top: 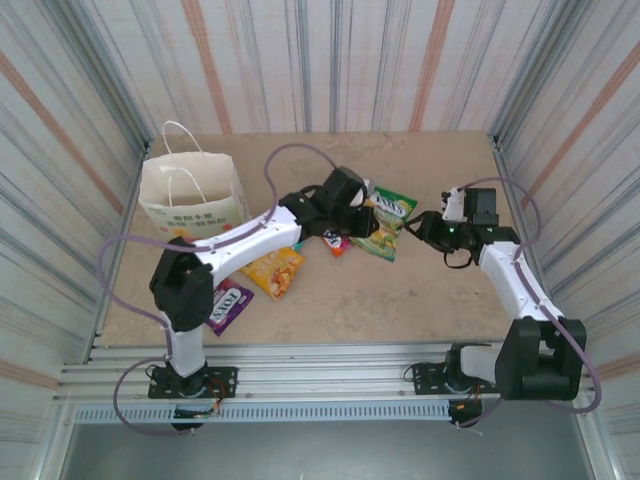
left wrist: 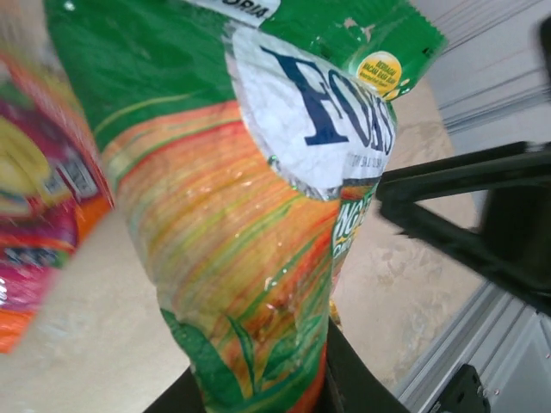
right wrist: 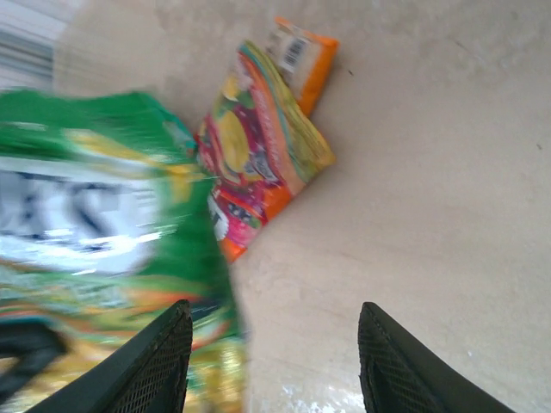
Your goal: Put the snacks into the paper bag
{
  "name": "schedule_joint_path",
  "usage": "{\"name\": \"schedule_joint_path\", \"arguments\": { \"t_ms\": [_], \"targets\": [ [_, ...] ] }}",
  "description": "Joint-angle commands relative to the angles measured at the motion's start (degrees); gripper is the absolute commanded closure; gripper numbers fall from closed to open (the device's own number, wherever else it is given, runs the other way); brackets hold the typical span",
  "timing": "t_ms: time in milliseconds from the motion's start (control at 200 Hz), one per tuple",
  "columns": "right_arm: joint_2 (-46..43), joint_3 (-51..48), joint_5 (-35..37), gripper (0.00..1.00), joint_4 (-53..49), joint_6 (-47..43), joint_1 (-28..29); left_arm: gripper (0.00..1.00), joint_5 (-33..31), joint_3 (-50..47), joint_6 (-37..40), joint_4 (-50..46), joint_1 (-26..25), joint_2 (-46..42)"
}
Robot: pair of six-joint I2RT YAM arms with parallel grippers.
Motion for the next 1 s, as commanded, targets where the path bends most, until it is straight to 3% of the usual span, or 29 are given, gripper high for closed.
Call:
{"name": "schedule_joint_path", "arguments": {
  "t_ms": [0,200,521,661,997],
  "targets": [
    [-2.5,0.1,2.5,0.48,2.6,0.2,2.7,1.0,-5.2,8.1,17.4,-15.7,1.9,-4.8],
    [-3.3,1.6,3.0,0.49,5.0,-0.4,8.8,1.0,-8.6,20.0,29.2,-32.4,9.2,-7.7],
    [-2.4,3.4,7.1,0.53,8.2,-1.7,16.4,1.0,-11.4,25.1,49.4,-39.1,22.8,-16.8],
    [-2.2,3.3,8.1,0.53,9.5,-2.0,17.8,1.0,-13.1,23.7,58.5,-38.4,27.4,-20.2],
    [-0.7,3.2,8.9,0.53,9.9,-2.4,19.8,1.0,-14.2,21.0,72.1,-32.0,37.4,-22.6]
  ]
}}
